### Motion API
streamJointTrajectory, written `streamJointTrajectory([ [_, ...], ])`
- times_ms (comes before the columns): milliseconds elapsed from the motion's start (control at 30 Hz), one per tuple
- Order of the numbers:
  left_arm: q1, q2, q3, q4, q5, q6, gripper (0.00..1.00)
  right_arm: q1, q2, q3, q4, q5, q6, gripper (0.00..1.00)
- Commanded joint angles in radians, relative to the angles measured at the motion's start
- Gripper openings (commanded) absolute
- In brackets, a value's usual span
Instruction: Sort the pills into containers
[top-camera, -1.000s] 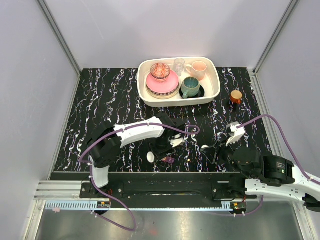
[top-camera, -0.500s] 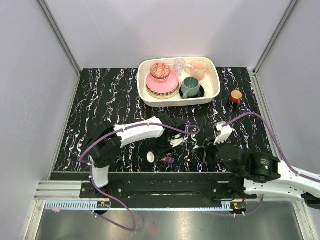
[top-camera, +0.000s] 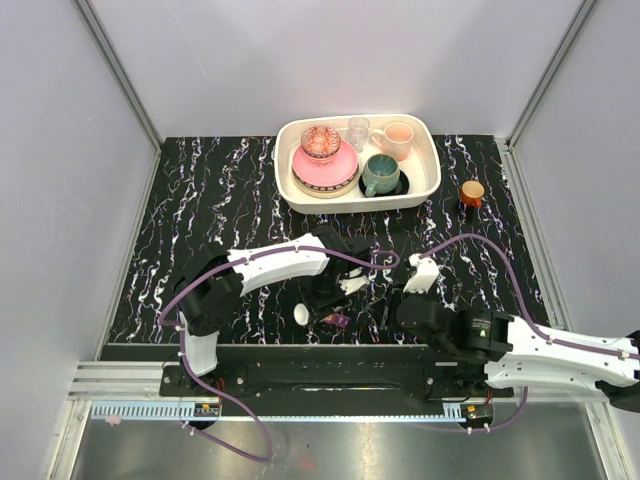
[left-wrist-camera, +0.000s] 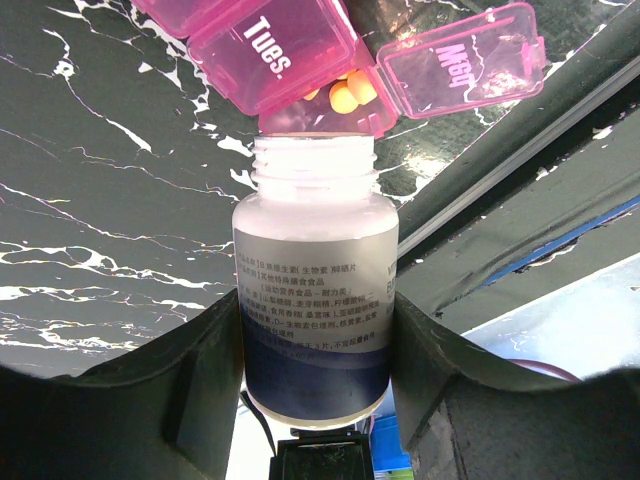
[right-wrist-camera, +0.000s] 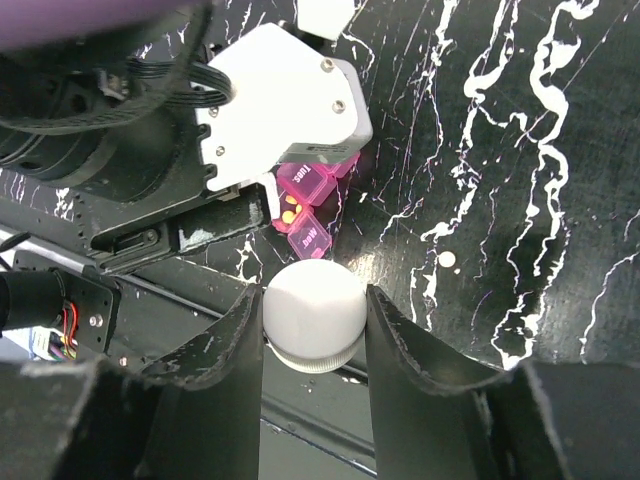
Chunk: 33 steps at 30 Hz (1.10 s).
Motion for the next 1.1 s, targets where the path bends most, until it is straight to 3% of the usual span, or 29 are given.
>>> streamJointTrajectory([
  [0, 0.004, -0.017, -0.002, -0.012, 0.014, 0.011, 0.00, 0.001, 0.016, -0.031, 0.123, 0.052, 0.123, 0.00],
  [300, 0.002, -0.019, -0.002, -0.014, 0.015, 0.011, 0.00, 0.001, 0.056, -0.091, 0.239, 0.063, 0.181, 0.00],
  [1067, 0.002, -0.024, -0.004, -0.011, 0.017, 0.011, 0.00, 0.001, 0.160, -0.080, 0.270, 0.115, 0.218, 0.00],
])
